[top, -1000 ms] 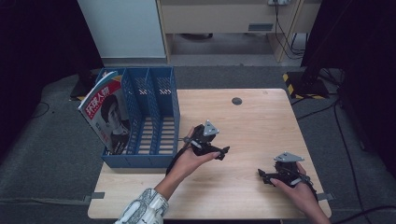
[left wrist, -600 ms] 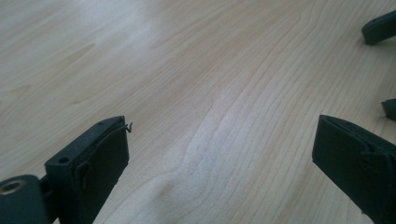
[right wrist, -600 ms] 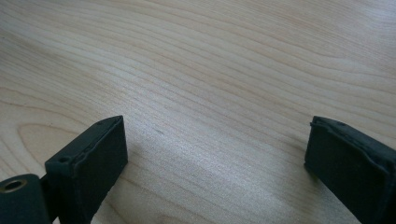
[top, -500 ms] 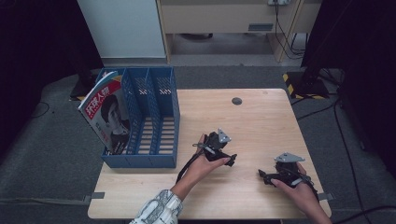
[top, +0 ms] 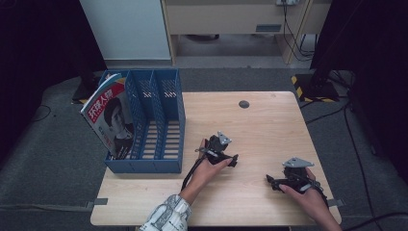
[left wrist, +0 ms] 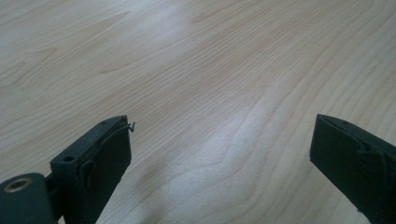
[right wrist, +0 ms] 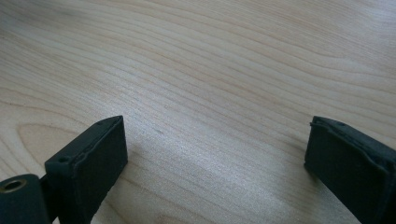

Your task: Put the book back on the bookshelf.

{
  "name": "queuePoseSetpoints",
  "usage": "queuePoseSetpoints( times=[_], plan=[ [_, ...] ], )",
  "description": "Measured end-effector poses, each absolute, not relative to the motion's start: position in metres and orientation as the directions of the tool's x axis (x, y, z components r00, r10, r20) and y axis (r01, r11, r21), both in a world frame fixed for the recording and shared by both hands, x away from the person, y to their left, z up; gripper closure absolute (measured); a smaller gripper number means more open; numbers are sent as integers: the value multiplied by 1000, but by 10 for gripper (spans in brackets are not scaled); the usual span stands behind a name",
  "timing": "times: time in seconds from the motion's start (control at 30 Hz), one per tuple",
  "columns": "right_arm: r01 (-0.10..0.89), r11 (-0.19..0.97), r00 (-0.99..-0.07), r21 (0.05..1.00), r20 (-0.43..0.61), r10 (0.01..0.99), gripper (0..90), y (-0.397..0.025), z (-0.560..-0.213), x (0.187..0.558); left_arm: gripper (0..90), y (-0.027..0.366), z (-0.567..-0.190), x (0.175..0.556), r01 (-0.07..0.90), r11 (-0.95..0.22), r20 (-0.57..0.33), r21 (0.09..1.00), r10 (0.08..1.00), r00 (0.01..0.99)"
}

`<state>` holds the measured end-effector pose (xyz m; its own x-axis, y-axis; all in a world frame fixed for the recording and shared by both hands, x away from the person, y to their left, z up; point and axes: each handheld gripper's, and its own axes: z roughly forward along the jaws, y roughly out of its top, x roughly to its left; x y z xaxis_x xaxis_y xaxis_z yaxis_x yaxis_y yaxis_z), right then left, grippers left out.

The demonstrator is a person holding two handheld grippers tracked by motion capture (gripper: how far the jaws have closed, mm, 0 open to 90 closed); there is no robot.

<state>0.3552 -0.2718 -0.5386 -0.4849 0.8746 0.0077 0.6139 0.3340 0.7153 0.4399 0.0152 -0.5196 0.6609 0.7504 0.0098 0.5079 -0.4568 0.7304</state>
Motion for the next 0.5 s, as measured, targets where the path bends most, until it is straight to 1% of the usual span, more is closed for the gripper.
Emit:
queuePoseSetpoints(
  times=[0.2,0.37,0.5],
  plan=[
    [614,336,-486,714,6,874,60,-272,-539,355,51,26,-526,444,547,-419,-28,725,776,630],
    [615,332,-481,715,7,877,59,-271,-539,355,52,31,-536,446,569,-423,-28,705,785,619],
    [616,332,-481,715,7,877,57,-271,-539,355,39,30,-538,445,554,-438,-1,708,784,621]
  ],
)
